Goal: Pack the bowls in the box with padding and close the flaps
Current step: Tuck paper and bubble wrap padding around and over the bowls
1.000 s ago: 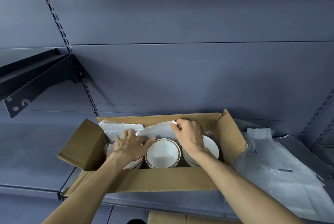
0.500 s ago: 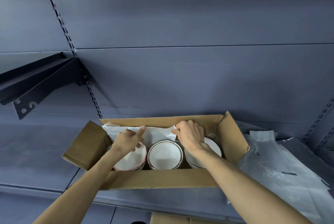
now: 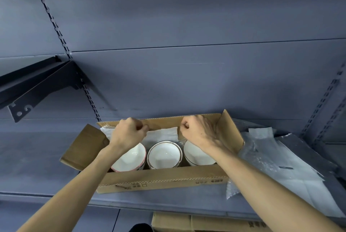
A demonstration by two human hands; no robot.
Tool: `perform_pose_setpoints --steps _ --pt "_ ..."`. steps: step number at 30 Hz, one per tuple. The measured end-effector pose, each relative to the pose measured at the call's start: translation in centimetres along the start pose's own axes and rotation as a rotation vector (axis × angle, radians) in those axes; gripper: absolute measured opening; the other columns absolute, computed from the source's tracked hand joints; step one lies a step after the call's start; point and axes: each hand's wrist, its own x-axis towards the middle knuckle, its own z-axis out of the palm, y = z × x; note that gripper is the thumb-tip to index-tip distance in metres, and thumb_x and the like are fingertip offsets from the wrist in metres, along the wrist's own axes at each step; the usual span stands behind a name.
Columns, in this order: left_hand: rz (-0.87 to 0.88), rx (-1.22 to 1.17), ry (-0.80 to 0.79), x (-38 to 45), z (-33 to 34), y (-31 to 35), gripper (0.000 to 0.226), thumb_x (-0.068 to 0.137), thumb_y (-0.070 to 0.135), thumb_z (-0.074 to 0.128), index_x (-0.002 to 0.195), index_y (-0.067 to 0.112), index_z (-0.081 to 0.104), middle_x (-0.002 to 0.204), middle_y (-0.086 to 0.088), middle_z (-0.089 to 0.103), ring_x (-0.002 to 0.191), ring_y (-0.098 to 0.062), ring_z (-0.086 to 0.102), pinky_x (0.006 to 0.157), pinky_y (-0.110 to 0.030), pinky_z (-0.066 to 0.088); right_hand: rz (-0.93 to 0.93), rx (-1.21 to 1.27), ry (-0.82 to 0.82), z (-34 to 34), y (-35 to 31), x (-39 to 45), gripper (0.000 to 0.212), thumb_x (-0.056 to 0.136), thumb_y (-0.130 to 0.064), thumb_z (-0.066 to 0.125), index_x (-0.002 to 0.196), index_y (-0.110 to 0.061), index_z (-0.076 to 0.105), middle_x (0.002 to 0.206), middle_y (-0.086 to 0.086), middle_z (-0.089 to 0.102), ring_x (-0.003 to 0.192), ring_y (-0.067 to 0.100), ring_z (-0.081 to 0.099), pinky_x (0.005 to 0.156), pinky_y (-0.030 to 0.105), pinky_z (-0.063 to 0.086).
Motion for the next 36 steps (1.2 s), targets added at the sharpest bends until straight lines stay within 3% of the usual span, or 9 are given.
perform_pose_setpoints --steps 4,8,13,18,23,26,29,32,36 --pt "0.324 -0.036 0.106 0.8 1.7 6.1 0.017 0.088 0.023 0.057 0.089 0.023 0.074 0.087 0.004 0.072 0.081 -0.023 0.065 0.075 -0.039 0.055 -0.03 0.044 0.128 -3.3 1.5 -1.6 0.018 0.089 -0.019 0.054 0.088 -0.02 0.073 0.082 0.001 0.073 0.079 0.03 0.067 0.071 0.036 0.052" --pt "0.395 -0.032 0.092 2.7 4.7 10.9 0.03 0.09 0.021 0.062 0.119 0.02 0.069 0.115 -0.004 0.067 0.11 -0.031 0.057 0.092 -0.045 0.05 -0.008 0.151 0.232 -7.2 5.5 -3.1 0.022 0.09 -0.009 0.057 0.1 -0.013 0.075 0.1 0.006 0.077 0.092 0.031 0.069 0.079 0.037 0.053" --pt "0.486 -0.062 0.031 3.9 8.3 16.0 0.03 0.091 0.018 0.062 0.12 0.02 0.07 0.115 -0.006 0.067 0.112 -0.035 0.057 0.093 -0.044 0.051 0.249 0.093 0.297 -10.5 15.4 -6.7 0.022 0.09 -0.003 0.058 0.103 -0.01 0.074 0.104 0.011 0.076 0.097 0.034 0.068 0.08 0.039 0.054" --pt "0.676 -0.108 -0.048 3.2 12.5 22.9 0.027 0.091 0.014 0.063 0.116 0.019 0.073 0.115 -0.007 0.07 0.11 -0.035 0.059 0.097 -0.042 0.049 0.591 -0.062 0.071 -9.0 24.4 -12.2 0.019 0.093 -0.009 0.057 0.104 -0.012 0.072 0.109 0.016 0.073 0.105 0.036 0.067 0.083 0.038 0.05" --pt "0.672 -0.015 -0.167 3.4 16.1 26.7 0.028 0.093 0.023 0.062 0.119 0.018 0.07 0.12 -0.006 0.066 0.117 -0.034 0.058 0.099 -0.047 0.048 0.8 0.068 -0.036 -6.5 27.4 -14.1 0.038 0.091 -0.039 0.067 0.115 -0.009 0.07 0.118 0.015 0.072 0.112 0.034 0.066 0.085 0.037 0.052" --pt "0.654 0.023 -0.19 3.5 16.7 26.4 0.026 0.093 0.026 0.061 0.117 0.021 0.07 0.122 -0.001 0.066 0.119 -0.029 0.058 0.099 -0.048 0.048 0.806 0.092 -0.043 -5.0 27.4 -13.5 0.045 0.086 -0.048 0.069 0.111 -0.011 0.072 0.113 0.01 0.073 0.107 0.031 0.069 0.084 0.036 0.054" --pt "0.624 -0.01 -0.186 4.0 16.0 25.5 0.023 0.093 0.022 0.062 0.114 0.022 0.07 0.117 0.001 0.068 0.115 -0.027 0.059 0.099 -0.045 0.049 0.781 0.209 0.011 -4.2 27.5 -12.6 0.027 0.086 -0.034 0.071 0.102 -0.013 0.072 0.104 0.008 0.076 0.099 0.028 0.071 0.083 0.037 0.057" --pt "0.575 -0.129 -0.093 4.4 14.7 24.6 0.023 0.09 0.013 0.065 0.112 0.019 0.072 0.109 0.001 0.071 0.108 -0.028 0.063 0.098 -0.036 0.049 0.708 0.345 0.238 -4.6 26.9 -11.2 0.018 0.087 -0.018 0.069 0.102 -0.009 0.069 0.101 0.007 0.073 0.097 0.028 0.068 0.08 0.033 0.051" --pt "0.602 -0.186 -0.012 5.0 12.4 23.3 0.047 0.082 0.002 0.067 0.124 0.024 0.065 0.111 0.011 0.062 0.11 -0.026 0.06 0.097 -0.029 0.043 0.448 0.538 0.451 -7.4 23.6 -8.8 0.012 0.091 -0.017 0.064 0.089 -0.02 0.053 0.072 -0.01 0.056 0.064 0.011 0.051 0.062 0.032 0.038"
